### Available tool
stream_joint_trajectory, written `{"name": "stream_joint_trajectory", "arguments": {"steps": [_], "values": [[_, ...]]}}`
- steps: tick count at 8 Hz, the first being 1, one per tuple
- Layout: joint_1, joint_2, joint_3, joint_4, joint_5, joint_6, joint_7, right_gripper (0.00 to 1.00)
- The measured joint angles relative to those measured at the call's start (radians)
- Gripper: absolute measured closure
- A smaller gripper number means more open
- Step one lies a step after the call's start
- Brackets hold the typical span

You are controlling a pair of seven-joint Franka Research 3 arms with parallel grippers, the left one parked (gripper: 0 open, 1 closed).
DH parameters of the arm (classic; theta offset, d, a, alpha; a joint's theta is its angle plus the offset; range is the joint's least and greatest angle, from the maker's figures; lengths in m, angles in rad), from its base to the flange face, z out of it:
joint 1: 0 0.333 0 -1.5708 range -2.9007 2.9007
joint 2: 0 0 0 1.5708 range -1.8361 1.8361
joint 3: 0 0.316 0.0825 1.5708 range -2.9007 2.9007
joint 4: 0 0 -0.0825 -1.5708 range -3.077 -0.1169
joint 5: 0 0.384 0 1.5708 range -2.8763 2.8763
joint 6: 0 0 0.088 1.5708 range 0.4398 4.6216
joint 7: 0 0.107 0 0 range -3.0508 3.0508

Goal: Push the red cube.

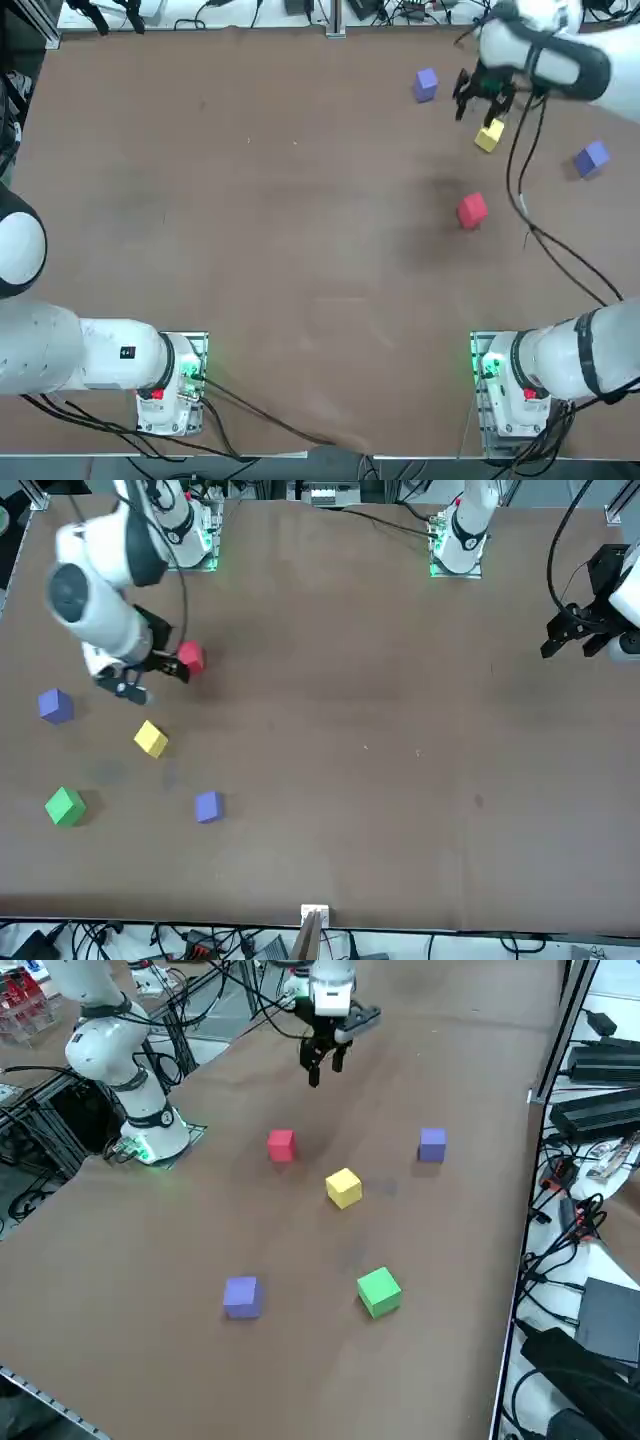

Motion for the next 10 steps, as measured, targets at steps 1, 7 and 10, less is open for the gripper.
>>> {"name": "stream_joint_trajectory", "arguments": {"steps": [1,7,10], "values": [[0.025,-0.001,0.000,-0.061,0.000,0.055,0.098,0.15],[0.100,-0.001,0.000,-0.296,0.000,0.299,0.600,0.41],[0.119,-0.003,0.000,-0.394,0.000,0.406,0.756,0.48]]}}
